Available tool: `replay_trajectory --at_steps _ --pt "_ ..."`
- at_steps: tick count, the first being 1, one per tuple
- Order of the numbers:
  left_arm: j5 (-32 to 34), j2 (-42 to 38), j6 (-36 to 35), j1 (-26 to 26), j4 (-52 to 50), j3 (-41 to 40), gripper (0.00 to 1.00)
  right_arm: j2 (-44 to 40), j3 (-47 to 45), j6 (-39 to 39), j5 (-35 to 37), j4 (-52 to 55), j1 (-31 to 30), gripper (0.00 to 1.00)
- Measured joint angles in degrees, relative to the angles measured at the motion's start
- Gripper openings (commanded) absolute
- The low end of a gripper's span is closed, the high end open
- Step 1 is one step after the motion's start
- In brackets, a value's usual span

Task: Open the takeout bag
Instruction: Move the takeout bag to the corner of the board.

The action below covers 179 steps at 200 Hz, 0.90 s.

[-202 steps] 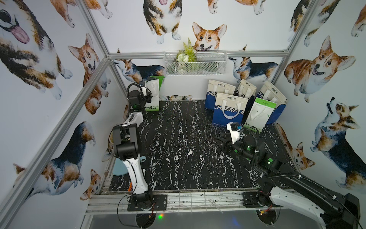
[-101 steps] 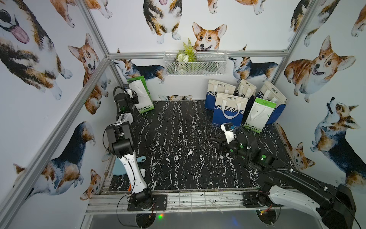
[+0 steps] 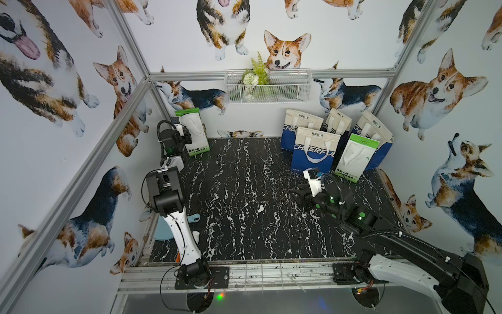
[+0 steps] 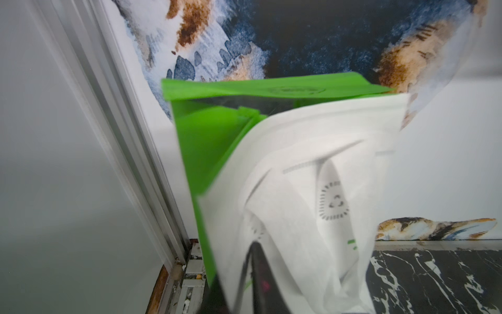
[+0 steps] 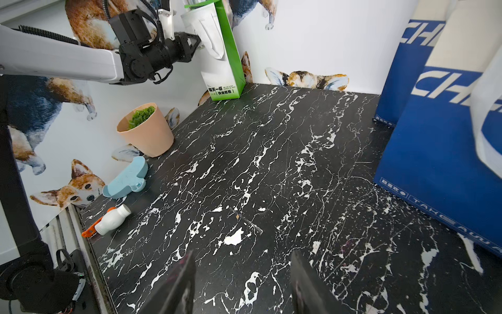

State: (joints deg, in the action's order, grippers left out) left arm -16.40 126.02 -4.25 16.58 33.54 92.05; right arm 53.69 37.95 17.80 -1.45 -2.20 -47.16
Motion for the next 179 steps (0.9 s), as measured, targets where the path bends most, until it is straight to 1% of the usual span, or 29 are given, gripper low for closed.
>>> replay_trajectory --at_steps 13,46,72,87,111,132,145,158,179 --pt "-0.09 -0.66 1.20 -0.13 0.33 -1.55 0.49 -0.57 0.00 0.00 0.02 0.00 0.00 0.56" --pt "1.22 -4.48 4.35 -2.29 0.28 -5.75 0.68 -2.01 0.02 0.00 0.02 0.39 0.00 0.57" --pt "3.41 -10.43 4.57 -5.14 -0.94 -11.06 0.73 -4.02 0.02 0.00 0.02 0.42 0.00 0.57" --pt "5.40 -14.40 5.84 -5.64 -2.67 -15.80 0.74 -5.09 0.02 0.00 0.04 0.42 0.00 0.57" --pt "10.91 -21.03 7.48 -6.49 -6.71 -23.93 0.74 -5.49 -0.26 -0.37 1.22 0.39 0.00 0.57" --pt "15.37 -26.27 8.00 -8.94 -12.57 -26.60 0.73 -4.63 -0.11 -1.27 1.70 0.50 0.00 0.57" --pt "18.16 -30.01 9.57 -10.64 -15.56 -28.02 0.73 -4.20 -0.04 -1.31 1.75 0.74 0.00 0.58" --pt "19.58 -34.56 12.74 -12.15 -17.73 -30.84 0.72 -4.00 -0.04 -1.51 1.97 0.98 0.00 0.58" --pt "19.69 -41.27 19.71 -14.27 -20.98 -35.10 0.69 -4.02 -0.04 -2.03 2.58 1.20 0.00 0.60"
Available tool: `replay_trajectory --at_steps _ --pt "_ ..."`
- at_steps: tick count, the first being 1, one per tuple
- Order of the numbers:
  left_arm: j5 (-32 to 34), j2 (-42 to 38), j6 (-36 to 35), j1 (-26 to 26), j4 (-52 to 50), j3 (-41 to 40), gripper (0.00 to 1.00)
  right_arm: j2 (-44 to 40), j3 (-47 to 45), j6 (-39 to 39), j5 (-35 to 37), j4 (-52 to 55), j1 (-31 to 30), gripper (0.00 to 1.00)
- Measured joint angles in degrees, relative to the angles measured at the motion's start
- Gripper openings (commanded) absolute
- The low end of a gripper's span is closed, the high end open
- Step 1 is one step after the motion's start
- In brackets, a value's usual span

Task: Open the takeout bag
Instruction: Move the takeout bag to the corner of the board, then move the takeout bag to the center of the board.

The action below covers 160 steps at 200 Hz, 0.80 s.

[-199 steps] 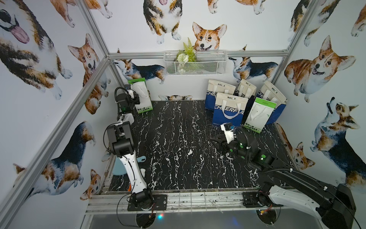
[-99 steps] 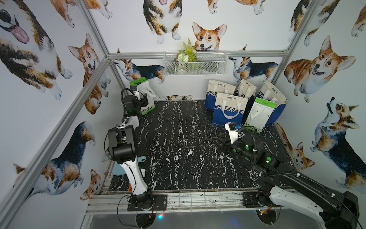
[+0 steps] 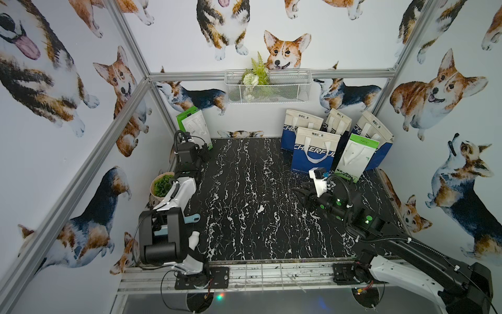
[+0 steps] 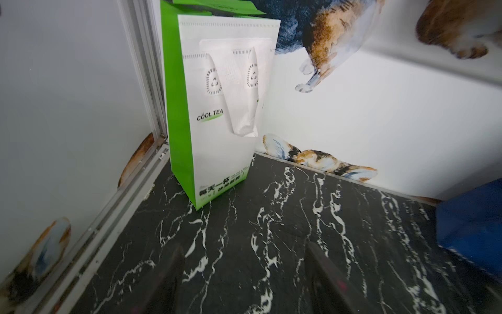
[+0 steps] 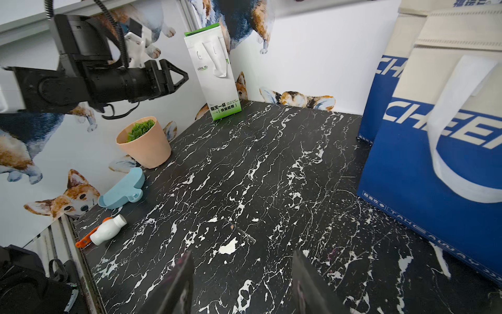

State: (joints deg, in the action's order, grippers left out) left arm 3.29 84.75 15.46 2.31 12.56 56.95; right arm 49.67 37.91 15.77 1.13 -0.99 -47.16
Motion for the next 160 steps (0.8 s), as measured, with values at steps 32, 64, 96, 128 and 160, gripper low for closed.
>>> replay_trajectory --at_steps 32,64,96,128,160 --pt "-3.58 -10.93 3.10 -12.87 -2.93 -7.96 0.68 0.17 0.20 -1.33 1.09 0.20 0.00 0.62" --pt "-5.97 -21.92 4.26 -22.71 -6.58 -16.48 0.64 0.81 1.05 -2.23 5.07 2.10 1.01 0.72" --pt "-8.22 -30.86 5.99 -33.00 -8.76 -22.27 0.63 0.39 0.31 -2.58 9.60 2.12 4.00 0.77" --pt "-6.80 -34.97 7.43 -41.62 -9.68 -26.86 0.65 4.87 -0.63 -2.51 10.88 0.90 12.46 0.78" --pt "-5.84 -36.06 7.91 -44.06 -10.40 -27.34 0.65 11.76 3.48 -2.12 10.58 0.63 19.69 0.79"
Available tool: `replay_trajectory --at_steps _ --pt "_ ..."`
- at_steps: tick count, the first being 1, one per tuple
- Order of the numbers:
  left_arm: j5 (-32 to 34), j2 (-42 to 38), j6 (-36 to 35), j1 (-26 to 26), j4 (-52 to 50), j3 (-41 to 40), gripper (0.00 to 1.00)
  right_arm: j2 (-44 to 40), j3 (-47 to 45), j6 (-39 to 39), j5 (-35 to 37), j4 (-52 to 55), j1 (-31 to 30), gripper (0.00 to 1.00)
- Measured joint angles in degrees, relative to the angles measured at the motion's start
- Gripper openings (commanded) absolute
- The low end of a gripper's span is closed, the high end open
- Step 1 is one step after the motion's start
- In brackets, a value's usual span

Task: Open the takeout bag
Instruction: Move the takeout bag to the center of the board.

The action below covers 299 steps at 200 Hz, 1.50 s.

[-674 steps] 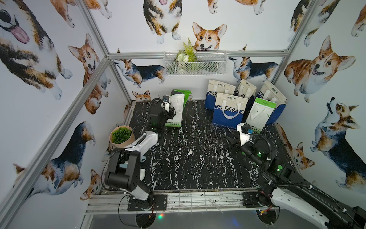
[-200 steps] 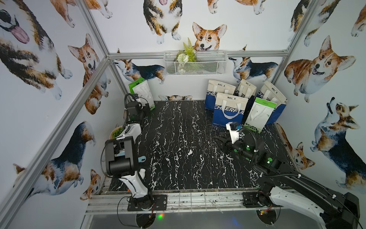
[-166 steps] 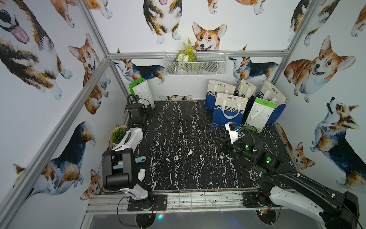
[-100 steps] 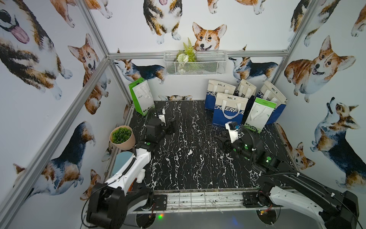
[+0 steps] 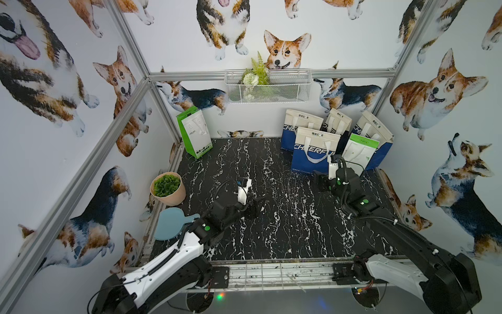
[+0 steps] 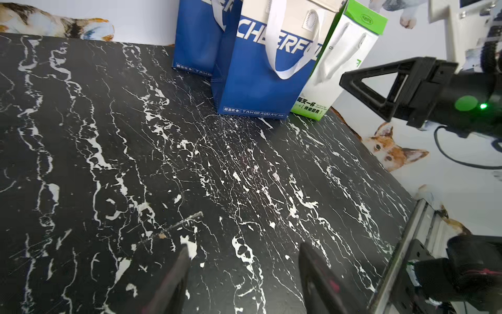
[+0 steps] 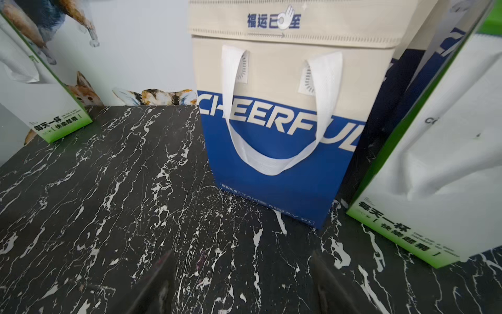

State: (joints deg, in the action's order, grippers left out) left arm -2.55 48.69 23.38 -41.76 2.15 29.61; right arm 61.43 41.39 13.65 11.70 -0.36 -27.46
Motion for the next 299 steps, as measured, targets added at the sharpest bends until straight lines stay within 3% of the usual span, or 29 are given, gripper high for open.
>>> replay_trajectory --at_steps 35,117,191,231,299 --pt "1.25 -3.74 0.90 -1.25 0.37 -2.10 0.64 8.83 4.15 1.36 -2.75 -2.75 8.46 0.81" --pt "5.07 -5.90 1.22 -2.89 0.94 -2.84 0.64 26.71 15.26 1.29 -11.34 -5.79 15.65 0.82" --pt "6.25 -2.93 0.81 -3.43 0.90 -1.75 0.64 28.65 16.35 1.79 -15.61 -6.16 20.33 0.83" --pt "6.32 -3.02 0.79 -3.78 0.70 -1.75 0.64 27.52 16.87 -0.68 -18.16 -4.59 20.33 0.88" --pt "5.81 -3.72 0.79 -3.91 0.46 -1.75 0.63 26.75 19.32 -6.32 -15.91 0.72 20.50 1.00"
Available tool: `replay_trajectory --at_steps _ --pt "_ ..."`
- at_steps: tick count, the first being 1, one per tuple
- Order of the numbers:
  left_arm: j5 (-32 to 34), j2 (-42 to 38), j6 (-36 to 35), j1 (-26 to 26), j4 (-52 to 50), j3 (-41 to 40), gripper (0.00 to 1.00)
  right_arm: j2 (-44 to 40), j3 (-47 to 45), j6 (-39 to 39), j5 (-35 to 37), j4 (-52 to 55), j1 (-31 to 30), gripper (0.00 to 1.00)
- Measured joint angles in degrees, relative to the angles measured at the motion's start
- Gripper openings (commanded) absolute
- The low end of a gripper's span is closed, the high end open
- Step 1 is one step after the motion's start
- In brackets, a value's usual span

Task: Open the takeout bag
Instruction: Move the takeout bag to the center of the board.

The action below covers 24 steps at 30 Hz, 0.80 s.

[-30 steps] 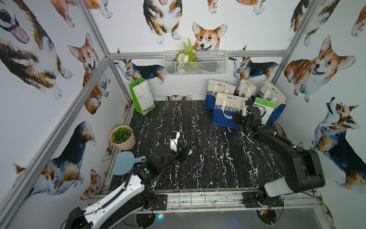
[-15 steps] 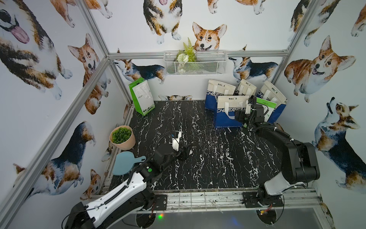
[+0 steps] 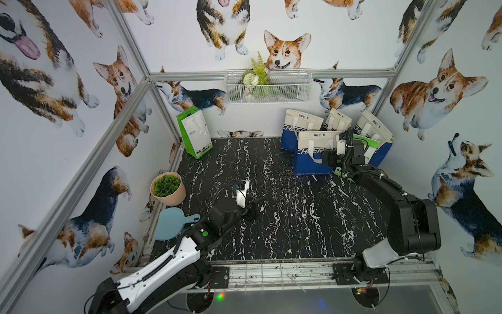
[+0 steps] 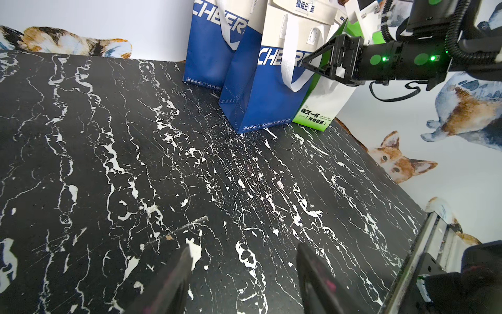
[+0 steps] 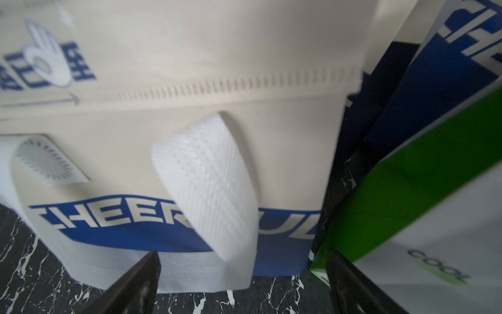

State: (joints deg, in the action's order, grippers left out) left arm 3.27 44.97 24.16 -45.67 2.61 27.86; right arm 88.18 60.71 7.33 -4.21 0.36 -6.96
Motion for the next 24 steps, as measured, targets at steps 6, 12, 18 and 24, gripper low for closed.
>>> replay_trajectory --at_steps 6,12,18,24 --pt "0.00 -1.16 0.02 -0.04 -0.59 -0.17 0.64 2.05 1.31 -1.86 -0.39 -0.13 1.03 1.00" --pt "0.00 -0.92 0.02 -0.04 -0.63 -0.24 0.64 5.86 2.62 -2.84 -7.85 -1.97 1.81 0.93" --pt "-0.02 -0.94 0.02 -0.04 -0.74 -0.31 0.64 6.82 3.02 -2.54 -15.61 -2.78 1.81 0.81" --pt "-0.48 -1.31 0.02 -0.09 -0.52 -0.72 0.63 4.87 0.46 -0.85 -20.96 -3.76 1.77 0.64"
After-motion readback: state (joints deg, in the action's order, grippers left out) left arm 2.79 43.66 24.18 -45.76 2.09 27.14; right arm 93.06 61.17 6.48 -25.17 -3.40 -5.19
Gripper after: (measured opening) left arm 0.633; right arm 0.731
